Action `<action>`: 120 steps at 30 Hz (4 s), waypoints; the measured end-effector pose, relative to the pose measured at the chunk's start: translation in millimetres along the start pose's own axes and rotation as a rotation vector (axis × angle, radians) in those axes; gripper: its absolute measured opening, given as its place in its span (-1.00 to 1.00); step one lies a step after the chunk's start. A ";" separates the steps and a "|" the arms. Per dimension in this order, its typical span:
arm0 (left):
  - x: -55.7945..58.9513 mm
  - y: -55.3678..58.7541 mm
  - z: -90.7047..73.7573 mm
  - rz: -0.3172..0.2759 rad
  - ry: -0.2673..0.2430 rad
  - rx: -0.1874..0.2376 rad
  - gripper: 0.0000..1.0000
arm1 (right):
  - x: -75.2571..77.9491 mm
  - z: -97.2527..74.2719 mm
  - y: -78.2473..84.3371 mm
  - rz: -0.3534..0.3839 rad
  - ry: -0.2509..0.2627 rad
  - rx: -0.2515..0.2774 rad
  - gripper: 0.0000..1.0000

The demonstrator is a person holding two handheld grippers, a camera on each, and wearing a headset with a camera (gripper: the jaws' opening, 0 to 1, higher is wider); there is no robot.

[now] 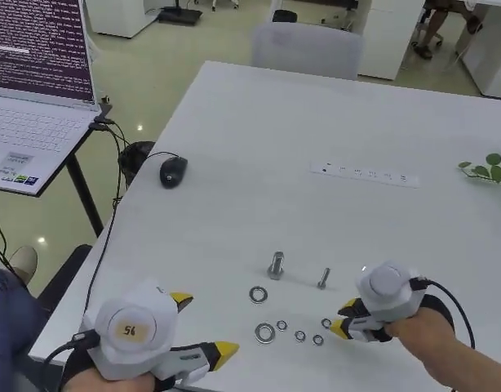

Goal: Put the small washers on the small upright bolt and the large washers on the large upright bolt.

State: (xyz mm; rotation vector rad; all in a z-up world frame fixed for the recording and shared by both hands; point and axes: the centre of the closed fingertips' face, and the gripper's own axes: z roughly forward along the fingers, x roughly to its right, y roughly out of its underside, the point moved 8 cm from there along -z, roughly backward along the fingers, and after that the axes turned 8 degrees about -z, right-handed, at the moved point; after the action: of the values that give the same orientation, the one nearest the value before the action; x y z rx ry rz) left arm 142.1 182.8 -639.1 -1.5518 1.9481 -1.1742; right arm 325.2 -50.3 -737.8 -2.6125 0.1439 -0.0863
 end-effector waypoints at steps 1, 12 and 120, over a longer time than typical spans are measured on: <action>-0.2 -0.1 -0.2 -0.002 -0.001 0.000 0.18 | 0.0 2.3 -0.3 0.001 -0.008 -0.005 -0.56; -3.0 -0.1 -0.8 -0.008 -0.014 -0.007 0.17 | 3.1 19.9 -1.0 -0.101 -0.054 -0.084 -0.60; -16.2 5.5 0.1 -0.064 -0.041 0.009 0.14 | 62.8 -16.5 -60.5 -0.217 0.064 -0.042 -0.73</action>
State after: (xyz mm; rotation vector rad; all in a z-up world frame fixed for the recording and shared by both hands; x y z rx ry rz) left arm 143.9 198.0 -646.7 -1.6320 1.8773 -1.1653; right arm 391.3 -13.8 -691.0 -2.6602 -0.1176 -0.2452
